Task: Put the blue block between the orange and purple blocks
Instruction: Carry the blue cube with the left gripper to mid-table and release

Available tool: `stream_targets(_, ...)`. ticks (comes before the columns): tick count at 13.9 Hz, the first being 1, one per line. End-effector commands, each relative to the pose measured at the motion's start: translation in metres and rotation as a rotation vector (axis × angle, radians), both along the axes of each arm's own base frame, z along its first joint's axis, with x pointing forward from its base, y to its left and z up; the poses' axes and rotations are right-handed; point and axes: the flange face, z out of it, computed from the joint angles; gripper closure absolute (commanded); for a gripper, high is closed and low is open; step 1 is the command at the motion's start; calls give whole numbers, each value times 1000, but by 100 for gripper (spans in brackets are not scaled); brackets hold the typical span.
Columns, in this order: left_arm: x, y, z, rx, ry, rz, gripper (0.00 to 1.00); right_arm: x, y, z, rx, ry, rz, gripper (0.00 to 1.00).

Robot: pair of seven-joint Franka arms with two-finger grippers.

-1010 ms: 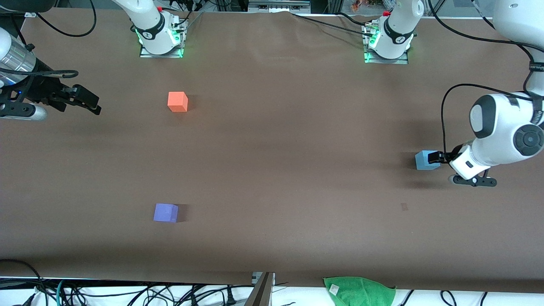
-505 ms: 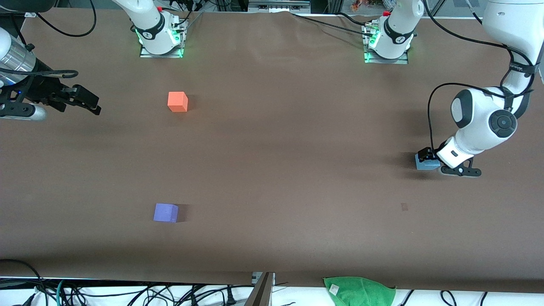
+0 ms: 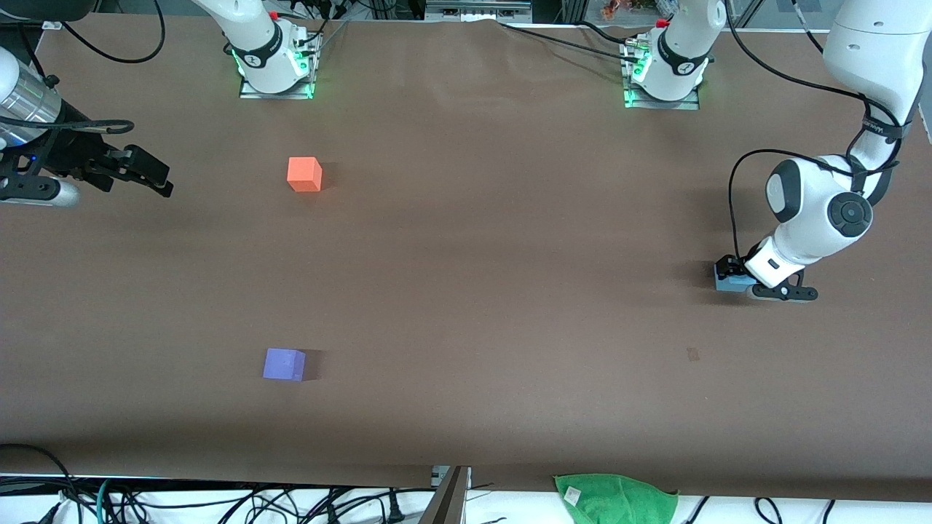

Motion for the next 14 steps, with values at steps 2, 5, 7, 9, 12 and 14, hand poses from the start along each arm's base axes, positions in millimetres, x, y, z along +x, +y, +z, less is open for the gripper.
stream_targets(2,5,-1,7,10,-15,-26,84,2,-1,5,17,-9,11,0)
stream_targets(5,20,-23,44,4,30,-46,91,2,-1,5,17,-9,9,0)
stream_targets(7,45,-51,85,-9,124,-66,90,2,-2,4,17,-8,8,0)
stream_targets(9,61,-97,121,-28,187,-110,90,2,-1,4,16,-11,8,0)
stream_targets(12,67,-184,153,-63,162,-223,89,3,-1,4,18,-12,8,0)
stream_targets(14,71,-256,152,-95,145,-264,89,3,-3,5,19,-19,9,0)
